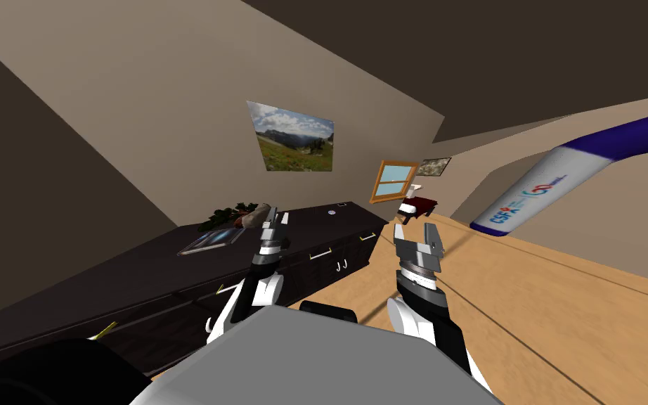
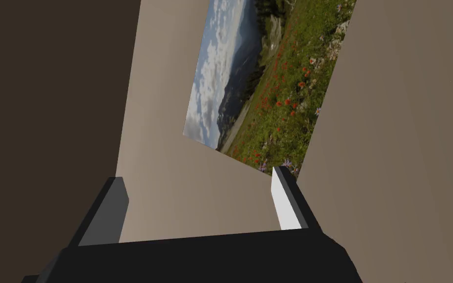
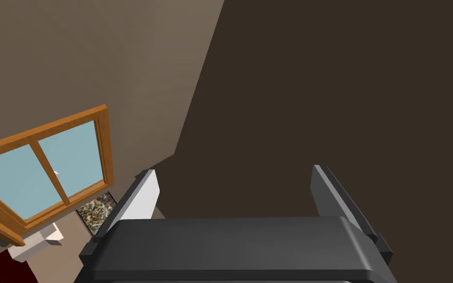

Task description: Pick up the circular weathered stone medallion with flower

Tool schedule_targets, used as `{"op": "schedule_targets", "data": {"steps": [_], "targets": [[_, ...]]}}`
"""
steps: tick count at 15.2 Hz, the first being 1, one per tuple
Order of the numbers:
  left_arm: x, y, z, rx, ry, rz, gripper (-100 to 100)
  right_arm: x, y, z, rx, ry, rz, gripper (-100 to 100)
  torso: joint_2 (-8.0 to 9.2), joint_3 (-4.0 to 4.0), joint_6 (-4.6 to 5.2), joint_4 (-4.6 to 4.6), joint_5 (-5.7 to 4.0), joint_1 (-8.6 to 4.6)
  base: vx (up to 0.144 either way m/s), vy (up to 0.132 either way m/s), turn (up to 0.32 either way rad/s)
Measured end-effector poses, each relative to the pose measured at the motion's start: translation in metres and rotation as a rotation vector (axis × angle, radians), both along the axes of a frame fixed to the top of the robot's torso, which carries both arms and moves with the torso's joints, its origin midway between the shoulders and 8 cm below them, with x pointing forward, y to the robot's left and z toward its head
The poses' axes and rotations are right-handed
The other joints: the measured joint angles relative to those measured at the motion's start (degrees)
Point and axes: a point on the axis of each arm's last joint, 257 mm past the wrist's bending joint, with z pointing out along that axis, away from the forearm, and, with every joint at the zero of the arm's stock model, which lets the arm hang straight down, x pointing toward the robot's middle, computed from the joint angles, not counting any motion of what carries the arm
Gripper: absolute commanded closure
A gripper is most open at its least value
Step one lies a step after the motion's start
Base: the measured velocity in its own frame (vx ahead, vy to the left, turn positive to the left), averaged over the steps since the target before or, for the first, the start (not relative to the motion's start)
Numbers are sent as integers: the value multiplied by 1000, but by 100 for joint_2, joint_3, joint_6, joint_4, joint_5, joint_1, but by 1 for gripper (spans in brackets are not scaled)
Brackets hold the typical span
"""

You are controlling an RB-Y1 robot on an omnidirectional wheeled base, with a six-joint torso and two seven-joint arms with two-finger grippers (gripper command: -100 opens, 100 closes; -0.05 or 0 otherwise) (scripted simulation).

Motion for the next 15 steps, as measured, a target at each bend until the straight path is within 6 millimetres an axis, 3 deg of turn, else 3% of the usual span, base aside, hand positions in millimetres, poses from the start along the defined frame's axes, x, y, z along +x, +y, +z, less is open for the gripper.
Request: {"op": "schedule_targets", "data": {"steps": [8,15], "targets": [[25,-11,-18,119,100,-36,-100,0,0,0,0,0,0,0,24,14,3,5,5,27,-47,43,-86],[52,-8,-42,193,213,-29,-100,0,0,0,0,0,0,0,17,10,2,4,5,21,-52,52,-82]]}}
